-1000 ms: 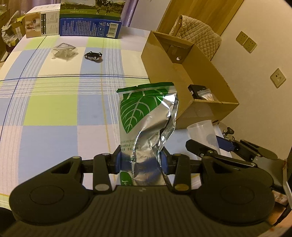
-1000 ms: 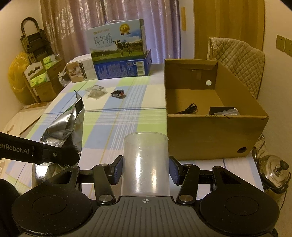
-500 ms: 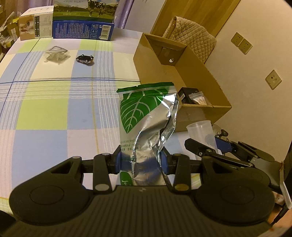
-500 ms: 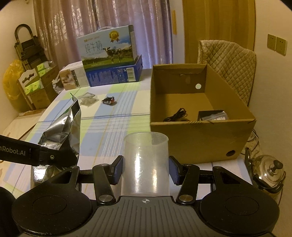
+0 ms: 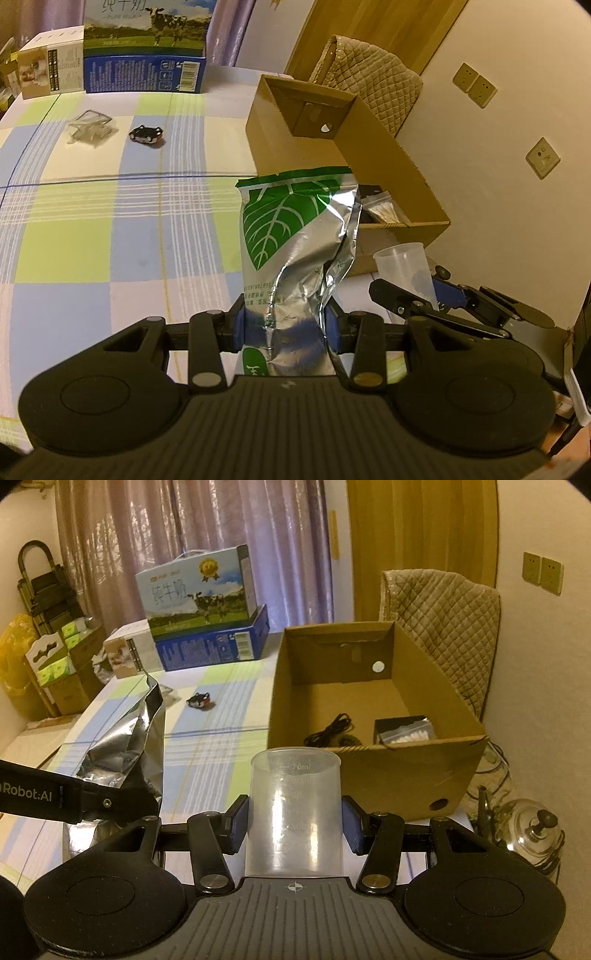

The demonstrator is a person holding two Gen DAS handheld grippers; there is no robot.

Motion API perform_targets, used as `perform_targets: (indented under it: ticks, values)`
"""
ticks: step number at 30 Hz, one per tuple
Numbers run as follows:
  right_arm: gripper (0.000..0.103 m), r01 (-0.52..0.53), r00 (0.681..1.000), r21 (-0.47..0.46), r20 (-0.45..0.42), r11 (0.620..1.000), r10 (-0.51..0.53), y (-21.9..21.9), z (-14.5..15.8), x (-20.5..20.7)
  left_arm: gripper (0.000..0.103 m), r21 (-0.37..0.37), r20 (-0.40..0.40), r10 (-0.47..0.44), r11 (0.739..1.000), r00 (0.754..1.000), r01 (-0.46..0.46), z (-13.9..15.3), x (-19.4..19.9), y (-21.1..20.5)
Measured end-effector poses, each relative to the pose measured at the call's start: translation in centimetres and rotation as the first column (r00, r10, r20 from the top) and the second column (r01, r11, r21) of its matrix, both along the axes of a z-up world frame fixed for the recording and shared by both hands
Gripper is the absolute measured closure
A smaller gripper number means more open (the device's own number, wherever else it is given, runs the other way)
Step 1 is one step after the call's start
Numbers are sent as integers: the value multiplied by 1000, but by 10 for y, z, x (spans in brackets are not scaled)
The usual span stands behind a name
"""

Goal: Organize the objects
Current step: 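Carry the foil bag toward the cardboard box with the left tool while the right tool carries the cup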

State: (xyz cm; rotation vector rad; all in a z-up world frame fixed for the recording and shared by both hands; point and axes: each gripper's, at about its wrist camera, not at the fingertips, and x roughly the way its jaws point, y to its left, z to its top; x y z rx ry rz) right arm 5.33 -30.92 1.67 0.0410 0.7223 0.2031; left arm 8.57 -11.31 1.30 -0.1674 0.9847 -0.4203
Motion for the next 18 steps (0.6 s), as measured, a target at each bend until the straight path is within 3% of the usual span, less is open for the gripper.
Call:
perform_targets:
  ticks: [18]
  values:
    - [54,43,998,-42,38,998,-41,-43,27,40,68,-39,31,-42,998,999,43,24,32,-55]
